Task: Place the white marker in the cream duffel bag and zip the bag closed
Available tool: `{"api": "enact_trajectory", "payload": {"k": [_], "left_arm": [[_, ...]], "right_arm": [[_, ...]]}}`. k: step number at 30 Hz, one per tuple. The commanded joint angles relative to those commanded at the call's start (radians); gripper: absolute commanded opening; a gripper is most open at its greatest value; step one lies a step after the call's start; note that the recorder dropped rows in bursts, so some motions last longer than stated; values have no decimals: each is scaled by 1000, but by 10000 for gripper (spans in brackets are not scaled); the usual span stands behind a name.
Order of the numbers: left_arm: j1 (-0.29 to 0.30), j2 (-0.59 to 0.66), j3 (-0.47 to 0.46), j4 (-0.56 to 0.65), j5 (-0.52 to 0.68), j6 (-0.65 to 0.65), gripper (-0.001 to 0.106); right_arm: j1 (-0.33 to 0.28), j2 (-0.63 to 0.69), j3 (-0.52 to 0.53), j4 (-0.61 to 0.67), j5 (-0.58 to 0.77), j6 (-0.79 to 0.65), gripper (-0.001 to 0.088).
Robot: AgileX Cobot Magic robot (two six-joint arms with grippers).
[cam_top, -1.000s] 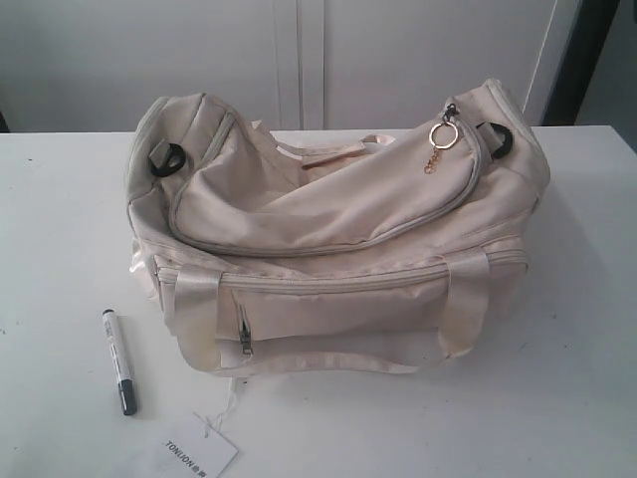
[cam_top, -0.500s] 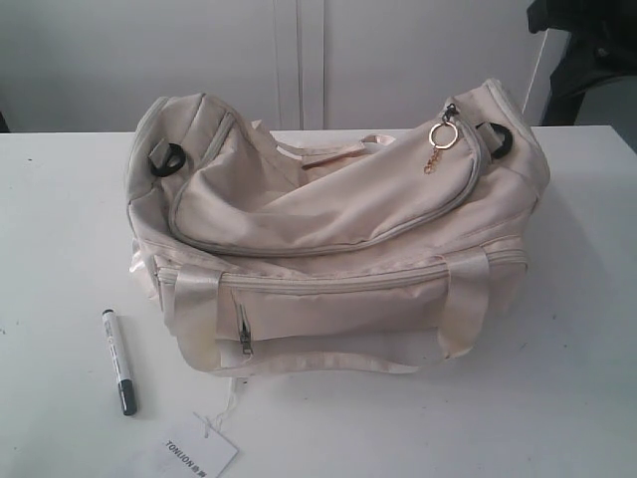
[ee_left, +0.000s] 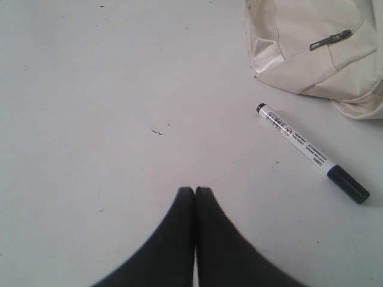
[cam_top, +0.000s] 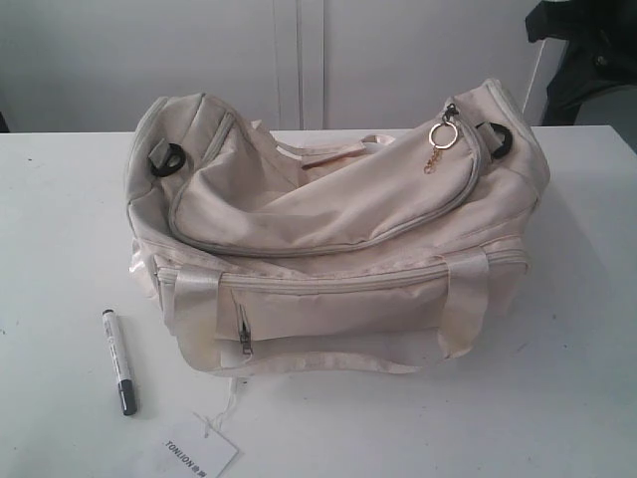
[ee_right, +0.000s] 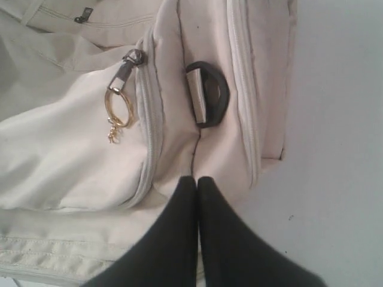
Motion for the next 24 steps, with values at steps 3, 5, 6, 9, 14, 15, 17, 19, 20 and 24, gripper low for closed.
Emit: {"api": "enact_trajectory", "payload": {"k": [3,5,6,9,14,15,17,19,20,24], "left_arm": [[0,0,0,0,0,0,0],[0,0,0,0,0,0,0],[0,0,0,0,0,0,0],[0,0,0,0,0,0,0],[0,0,0,0,0,0,0],[0,0,0,0,0,0,0],[0,0,0,0,0,0,0],[0,0,0,0,0,0,0],[0,0,0,0,0,0,0],[0,0,0,0,0,0,0]], "right_arm": [[0,2,0,-4,-40,-2,0],[0,7,0,-4,-69,-2,0],[0,14,0,-4,-89,-2,0],[0,48,0,-4,-144,-2,0],[0,130,-24,-4,-218,-7,0],[0,148,-32,-4,-232,-7,0],[0,176,-48,-1,-256,-7,0],[0,202,-59,3,-276,-10,1],[0,213,-64,5,-286,-18,1],[0,238,-64,69,-344,-83,81]]}}
